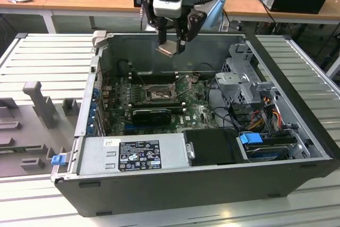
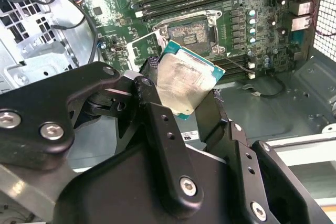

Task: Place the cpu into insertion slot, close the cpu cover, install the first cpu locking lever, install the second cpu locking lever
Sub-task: 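Place the cpu into insertion slot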

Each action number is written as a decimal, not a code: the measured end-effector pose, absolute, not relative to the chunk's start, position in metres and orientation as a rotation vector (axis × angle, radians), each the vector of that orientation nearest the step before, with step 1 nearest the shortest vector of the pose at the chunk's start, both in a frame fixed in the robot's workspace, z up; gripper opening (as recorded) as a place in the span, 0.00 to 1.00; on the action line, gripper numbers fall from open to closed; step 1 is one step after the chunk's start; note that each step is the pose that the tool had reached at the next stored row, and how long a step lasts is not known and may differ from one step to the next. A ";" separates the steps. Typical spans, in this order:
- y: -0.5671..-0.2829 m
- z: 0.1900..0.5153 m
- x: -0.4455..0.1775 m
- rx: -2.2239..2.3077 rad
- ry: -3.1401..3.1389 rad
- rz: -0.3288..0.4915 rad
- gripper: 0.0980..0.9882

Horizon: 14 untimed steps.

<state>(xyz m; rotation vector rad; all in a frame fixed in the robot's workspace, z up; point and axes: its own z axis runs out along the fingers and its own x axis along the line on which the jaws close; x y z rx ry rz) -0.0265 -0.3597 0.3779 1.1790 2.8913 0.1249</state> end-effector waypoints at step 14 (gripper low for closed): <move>-0.360 0.377 -0.026 1.459 2.751 0.119 0.48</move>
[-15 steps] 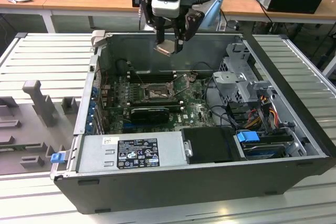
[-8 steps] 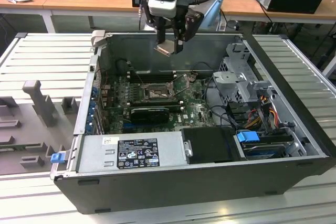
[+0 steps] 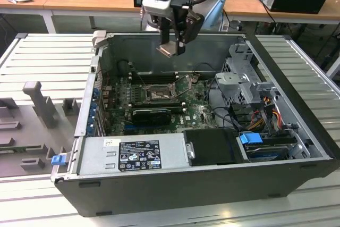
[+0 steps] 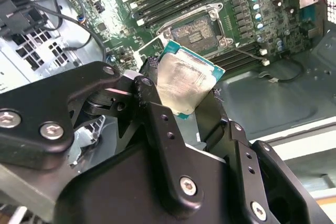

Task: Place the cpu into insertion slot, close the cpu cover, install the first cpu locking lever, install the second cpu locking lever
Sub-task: 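Place the cpu into insertion slot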

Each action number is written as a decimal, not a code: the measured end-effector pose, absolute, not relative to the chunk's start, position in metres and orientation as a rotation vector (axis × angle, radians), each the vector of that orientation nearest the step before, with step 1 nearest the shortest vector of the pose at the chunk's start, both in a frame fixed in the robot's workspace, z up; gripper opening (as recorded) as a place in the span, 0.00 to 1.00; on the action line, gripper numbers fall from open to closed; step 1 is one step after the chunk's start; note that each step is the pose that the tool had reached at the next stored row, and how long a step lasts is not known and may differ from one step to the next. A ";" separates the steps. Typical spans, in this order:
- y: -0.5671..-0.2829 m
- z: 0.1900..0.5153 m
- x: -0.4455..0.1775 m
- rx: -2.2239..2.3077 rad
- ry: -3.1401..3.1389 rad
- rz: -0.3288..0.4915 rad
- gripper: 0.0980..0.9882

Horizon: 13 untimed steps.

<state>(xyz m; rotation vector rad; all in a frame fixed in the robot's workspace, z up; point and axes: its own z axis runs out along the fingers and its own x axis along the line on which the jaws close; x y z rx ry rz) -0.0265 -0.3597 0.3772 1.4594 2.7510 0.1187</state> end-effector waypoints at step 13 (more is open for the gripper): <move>-0.360 0.377 -0.026 1.583 2.678 0.117 0.48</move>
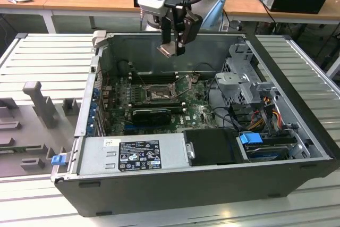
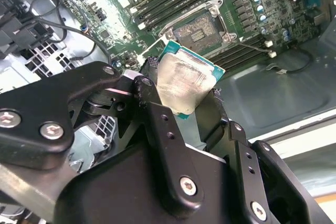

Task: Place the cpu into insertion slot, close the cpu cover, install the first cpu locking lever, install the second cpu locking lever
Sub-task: 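Place the cpu into insertion slot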

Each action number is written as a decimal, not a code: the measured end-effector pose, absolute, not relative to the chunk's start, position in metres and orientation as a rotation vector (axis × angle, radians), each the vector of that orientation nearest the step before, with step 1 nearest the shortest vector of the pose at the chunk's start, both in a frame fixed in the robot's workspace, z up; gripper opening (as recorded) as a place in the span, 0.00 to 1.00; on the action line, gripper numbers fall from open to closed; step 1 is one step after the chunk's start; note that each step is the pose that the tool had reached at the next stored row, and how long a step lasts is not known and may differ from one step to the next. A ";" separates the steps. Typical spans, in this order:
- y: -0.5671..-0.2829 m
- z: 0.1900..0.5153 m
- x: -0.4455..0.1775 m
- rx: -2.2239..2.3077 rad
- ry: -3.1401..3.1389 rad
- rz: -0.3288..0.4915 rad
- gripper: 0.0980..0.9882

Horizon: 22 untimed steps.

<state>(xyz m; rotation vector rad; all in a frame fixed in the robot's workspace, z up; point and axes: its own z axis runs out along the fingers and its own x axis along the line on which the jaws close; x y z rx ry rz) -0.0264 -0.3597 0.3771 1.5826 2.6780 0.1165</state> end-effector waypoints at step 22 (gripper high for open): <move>-0.360 0.376 -0.026 1.814 2.519 0.112 0.48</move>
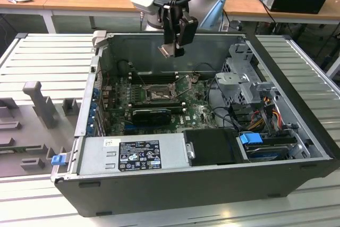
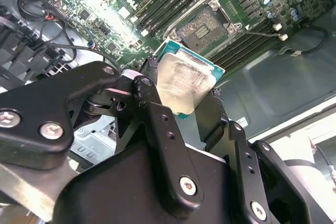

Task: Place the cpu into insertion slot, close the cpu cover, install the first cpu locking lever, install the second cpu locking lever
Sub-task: 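Place the cpu into insertion slot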

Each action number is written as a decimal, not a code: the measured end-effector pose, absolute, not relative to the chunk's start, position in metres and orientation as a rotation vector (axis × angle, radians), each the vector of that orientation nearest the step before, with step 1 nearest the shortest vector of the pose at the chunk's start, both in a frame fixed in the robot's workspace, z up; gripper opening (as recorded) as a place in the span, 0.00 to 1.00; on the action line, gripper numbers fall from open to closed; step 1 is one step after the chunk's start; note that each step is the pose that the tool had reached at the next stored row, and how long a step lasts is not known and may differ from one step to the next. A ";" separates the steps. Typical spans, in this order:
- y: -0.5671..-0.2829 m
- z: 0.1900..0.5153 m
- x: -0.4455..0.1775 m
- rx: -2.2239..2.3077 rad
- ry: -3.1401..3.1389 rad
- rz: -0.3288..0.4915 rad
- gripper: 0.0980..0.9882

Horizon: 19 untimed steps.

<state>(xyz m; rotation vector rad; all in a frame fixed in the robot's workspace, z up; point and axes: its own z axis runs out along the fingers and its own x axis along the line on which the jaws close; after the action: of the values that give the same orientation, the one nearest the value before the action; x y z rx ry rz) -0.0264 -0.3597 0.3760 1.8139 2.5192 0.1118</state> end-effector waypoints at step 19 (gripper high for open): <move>-0.360 0.372 -0.026 1.953 2.412 0.104 0.48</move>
<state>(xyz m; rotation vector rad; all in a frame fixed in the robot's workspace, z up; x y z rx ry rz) -0.0264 -0.3597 0.3719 1.9526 2.4123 0.1038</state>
